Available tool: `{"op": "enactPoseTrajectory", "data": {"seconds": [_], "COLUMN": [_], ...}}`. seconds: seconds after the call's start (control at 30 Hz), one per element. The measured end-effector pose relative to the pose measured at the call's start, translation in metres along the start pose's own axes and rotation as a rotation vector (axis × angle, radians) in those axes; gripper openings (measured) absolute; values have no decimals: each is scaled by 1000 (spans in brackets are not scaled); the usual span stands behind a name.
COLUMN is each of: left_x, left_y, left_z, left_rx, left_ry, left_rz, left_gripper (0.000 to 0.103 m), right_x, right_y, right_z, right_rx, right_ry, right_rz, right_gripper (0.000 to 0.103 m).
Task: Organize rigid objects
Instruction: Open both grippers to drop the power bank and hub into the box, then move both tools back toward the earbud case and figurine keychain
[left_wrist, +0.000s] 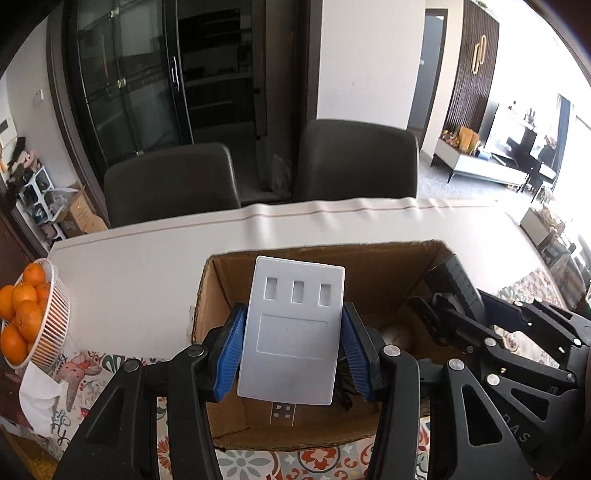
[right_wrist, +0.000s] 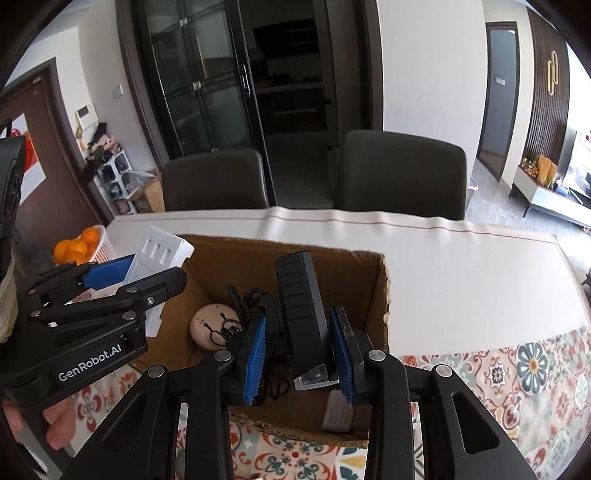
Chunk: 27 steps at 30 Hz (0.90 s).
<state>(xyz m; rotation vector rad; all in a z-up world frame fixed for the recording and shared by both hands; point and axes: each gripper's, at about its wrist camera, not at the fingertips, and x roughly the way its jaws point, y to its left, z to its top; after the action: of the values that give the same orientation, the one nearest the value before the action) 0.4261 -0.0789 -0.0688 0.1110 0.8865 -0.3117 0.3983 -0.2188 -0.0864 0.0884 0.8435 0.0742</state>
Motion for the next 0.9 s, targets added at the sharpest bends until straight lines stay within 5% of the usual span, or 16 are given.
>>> {"op": "enactPoseTrajectory", "data": {"seconds": [0.2, 0.47, 0.9], "left_x": [14, 10, -46], "left_y": [4, 9, 16], "left_z": [-9, -15, -30], "left_rx": [-18, -25, -29], "left_ry": [48, 58, -60], "left_rz": [-22, 8, 164], "left_gripper": [50, 63, 91], "right_x": [14, 17, -7], "right_y": [0, 5, 19], "right_z": [-4, -2, -6], "right_rx": [-9, -26, -57], "right_ry": [37, 38, -5], "right_rz": [-2, -15, -39], "right_gripper": [34, 34, 44]}}
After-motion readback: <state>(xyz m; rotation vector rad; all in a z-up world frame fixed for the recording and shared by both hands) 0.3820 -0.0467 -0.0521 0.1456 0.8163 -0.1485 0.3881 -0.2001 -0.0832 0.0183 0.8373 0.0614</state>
